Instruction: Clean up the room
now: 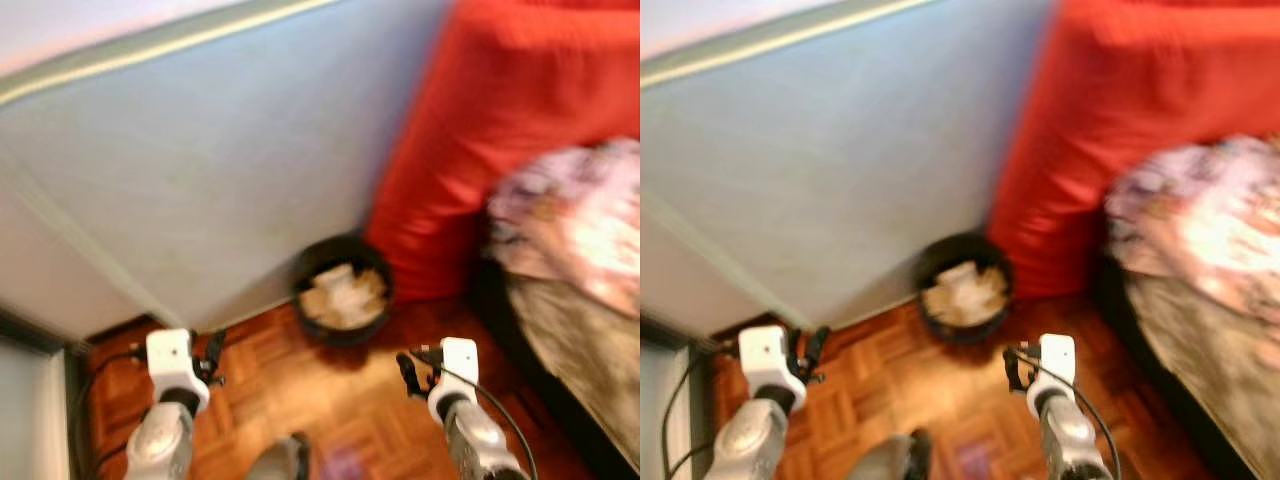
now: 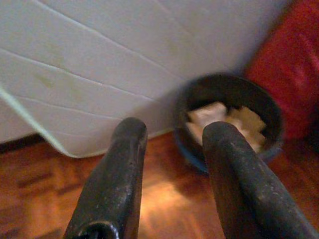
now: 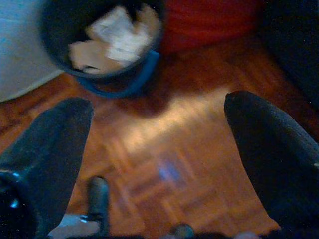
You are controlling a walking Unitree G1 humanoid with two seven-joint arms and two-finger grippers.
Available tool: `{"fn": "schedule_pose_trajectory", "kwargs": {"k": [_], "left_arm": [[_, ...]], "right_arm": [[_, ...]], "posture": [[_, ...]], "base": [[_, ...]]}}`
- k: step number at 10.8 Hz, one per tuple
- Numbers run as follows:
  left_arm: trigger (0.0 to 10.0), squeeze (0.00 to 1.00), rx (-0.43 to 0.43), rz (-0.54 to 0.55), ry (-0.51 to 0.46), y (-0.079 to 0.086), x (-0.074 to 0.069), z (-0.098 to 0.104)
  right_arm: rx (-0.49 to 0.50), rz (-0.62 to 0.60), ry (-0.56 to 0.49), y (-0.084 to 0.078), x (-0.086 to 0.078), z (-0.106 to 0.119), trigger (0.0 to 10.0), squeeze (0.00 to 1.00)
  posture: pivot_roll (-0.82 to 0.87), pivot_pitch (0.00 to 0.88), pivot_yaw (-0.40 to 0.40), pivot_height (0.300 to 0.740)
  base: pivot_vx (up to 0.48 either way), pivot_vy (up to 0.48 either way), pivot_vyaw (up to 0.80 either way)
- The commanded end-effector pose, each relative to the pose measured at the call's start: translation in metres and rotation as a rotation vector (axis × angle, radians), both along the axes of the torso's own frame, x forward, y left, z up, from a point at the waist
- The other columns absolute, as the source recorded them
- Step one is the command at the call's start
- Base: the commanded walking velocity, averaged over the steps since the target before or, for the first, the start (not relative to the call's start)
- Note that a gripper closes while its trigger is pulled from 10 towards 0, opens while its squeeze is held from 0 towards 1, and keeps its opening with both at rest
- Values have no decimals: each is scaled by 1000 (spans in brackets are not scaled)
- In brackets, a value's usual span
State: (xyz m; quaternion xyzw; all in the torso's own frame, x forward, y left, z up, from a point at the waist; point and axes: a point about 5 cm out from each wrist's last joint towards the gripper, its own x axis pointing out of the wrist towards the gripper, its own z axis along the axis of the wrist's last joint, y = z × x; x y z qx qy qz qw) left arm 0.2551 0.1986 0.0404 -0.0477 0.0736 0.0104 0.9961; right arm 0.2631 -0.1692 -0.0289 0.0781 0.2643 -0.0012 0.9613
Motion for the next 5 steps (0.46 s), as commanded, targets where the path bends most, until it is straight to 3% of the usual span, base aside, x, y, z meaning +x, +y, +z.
{"fn": "schedule_pose_trajectory", "kwargs": {"k": [1, 5], "left_arm": [[10000, 0, 4, 8, 65, 4, -9, -16], [10000, 0, -17, 29, 239, 14, -13, -51]], "right_arm": [[11, -7, 54, 1, -10, -9, 10000, 0], [13, -47, 147, -4, -28, -23, 10000, 0]], "posture": [[187, 187, -3, 740], [170, 107, 18, 740]], "base": [[0, 0, 0], [0, 0, 0]]}}
